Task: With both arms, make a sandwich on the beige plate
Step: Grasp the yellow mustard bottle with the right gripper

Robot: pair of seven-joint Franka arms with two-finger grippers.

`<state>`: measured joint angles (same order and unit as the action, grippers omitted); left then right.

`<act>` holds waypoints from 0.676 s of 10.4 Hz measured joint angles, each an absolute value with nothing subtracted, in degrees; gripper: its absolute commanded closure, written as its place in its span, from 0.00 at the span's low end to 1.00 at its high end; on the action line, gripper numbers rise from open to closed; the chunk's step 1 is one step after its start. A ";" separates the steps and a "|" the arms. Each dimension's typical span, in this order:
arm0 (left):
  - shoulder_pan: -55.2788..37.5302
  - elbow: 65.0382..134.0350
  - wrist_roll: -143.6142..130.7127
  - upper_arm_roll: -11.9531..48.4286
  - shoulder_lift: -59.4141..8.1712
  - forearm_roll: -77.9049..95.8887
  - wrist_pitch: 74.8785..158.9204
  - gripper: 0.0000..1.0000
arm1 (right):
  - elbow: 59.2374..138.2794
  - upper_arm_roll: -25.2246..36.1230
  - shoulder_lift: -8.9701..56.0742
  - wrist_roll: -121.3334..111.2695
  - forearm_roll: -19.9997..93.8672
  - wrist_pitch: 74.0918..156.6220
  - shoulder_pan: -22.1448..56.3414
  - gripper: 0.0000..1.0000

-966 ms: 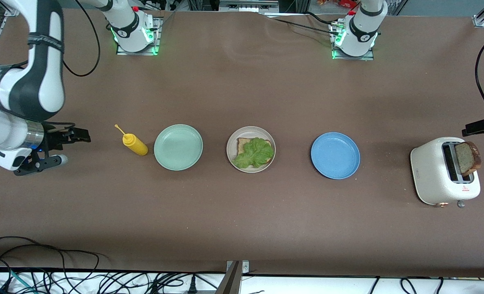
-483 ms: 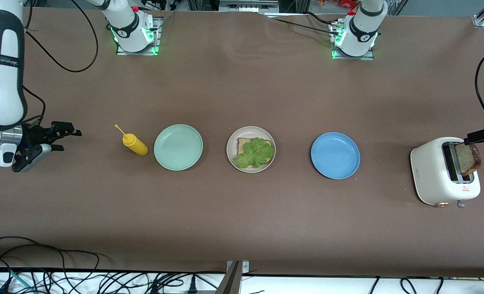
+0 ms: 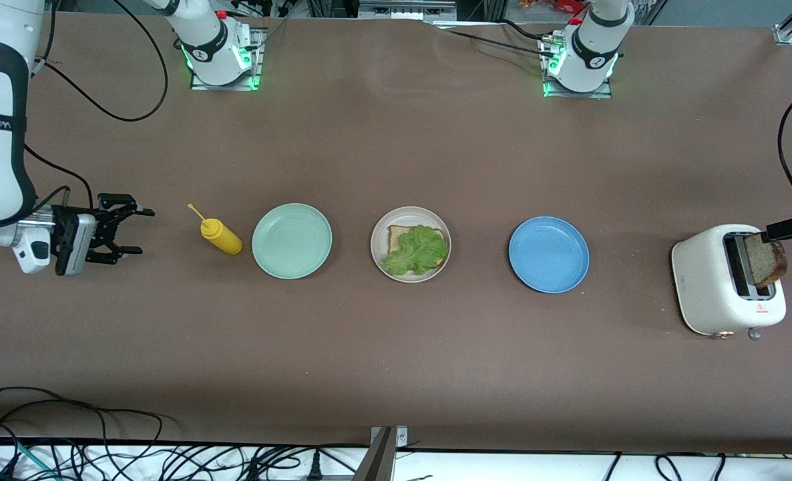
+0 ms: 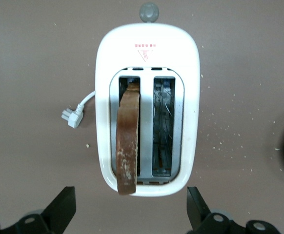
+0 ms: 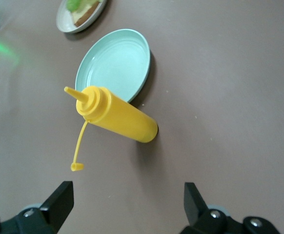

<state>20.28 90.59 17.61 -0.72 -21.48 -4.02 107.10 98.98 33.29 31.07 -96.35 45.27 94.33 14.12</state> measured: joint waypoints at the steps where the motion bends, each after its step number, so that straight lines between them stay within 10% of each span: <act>1: 20.30 90.59 17.62 -0.70 -22.09 -4.02 107.75 0.00 | 98.97 33.20 32.01 -101.23 46.78 92.57 14.09 0.00; 5: 20.32 90.58 17.65 -0.66 -24.30 -4.02 109.81 0.00 | 99.16 33.09 38.00 -120.17 58.38 81.84 9.74 0.00; 7: 20.34 90.56 17.66 -0.65 -24.93 -4.02 110.47 0.28 | 99.19 32.88 42.91 -129.51 63.97 80.76 7.20 0.00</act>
